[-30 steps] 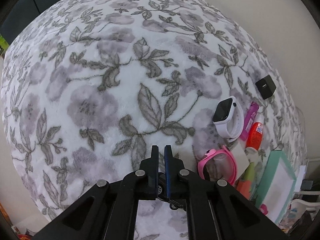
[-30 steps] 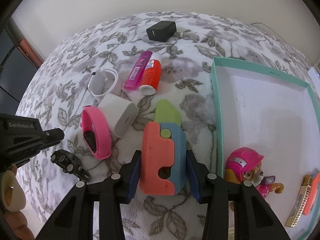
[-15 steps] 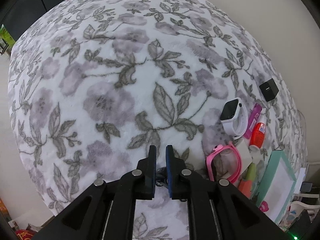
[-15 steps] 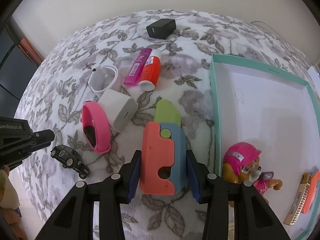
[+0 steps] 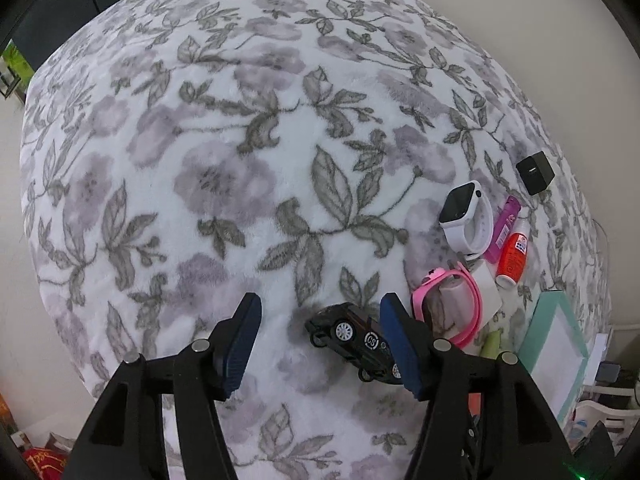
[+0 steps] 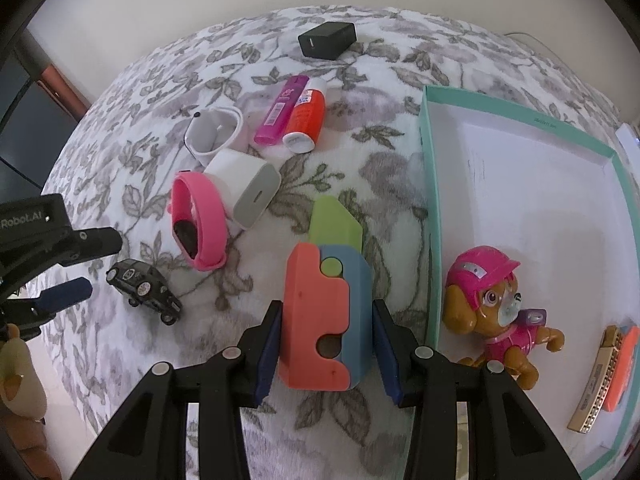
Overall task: Organize rigid objects
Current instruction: 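Grasp the black toy car with the left tool while the right tool grasps the foam block, then lift the black car with the left tool while the right tool lifts the foam block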
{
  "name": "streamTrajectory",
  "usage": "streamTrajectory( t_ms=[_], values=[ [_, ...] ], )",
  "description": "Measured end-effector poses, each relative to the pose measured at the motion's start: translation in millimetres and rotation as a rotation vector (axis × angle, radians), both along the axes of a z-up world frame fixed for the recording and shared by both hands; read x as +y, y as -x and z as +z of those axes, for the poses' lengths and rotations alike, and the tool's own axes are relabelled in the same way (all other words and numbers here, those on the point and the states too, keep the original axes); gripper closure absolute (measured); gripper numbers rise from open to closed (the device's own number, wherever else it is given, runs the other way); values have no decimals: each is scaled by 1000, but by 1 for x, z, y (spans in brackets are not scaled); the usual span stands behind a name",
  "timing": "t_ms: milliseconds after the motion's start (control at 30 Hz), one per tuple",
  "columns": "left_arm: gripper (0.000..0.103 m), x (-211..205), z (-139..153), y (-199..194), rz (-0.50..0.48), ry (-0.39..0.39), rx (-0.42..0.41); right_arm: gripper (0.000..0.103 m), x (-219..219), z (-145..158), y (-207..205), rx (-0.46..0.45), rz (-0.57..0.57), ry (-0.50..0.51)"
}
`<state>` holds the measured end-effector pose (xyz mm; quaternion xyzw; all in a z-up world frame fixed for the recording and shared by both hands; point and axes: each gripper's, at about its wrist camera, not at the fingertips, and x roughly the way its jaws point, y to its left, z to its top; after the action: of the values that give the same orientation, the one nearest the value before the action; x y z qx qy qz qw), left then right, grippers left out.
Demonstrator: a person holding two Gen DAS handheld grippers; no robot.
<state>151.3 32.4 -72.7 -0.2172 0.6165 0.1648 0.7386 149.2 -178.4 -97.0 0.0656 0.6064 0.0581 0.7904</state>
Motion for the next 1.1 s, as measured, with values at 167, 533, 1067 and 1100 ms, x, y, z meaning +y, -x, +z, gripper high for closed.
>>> streamTrajectory(
  t_ms=[167,533,1067,1100],
  values=[
    [39,1,-6,6,21,6,31,58,-1,0,0,5,0,-10],
    [39,-25,-24,11,-80,7,102,58,1,-1,-2,5,8,-7],
    [54,-52,-24,4,-168,-82,124,57,4,-2,-4,-9,46,24],
    [56,-55,-24,1,-167,-87,123,58,4,-2,-4,-11,49,28]
  ],
)
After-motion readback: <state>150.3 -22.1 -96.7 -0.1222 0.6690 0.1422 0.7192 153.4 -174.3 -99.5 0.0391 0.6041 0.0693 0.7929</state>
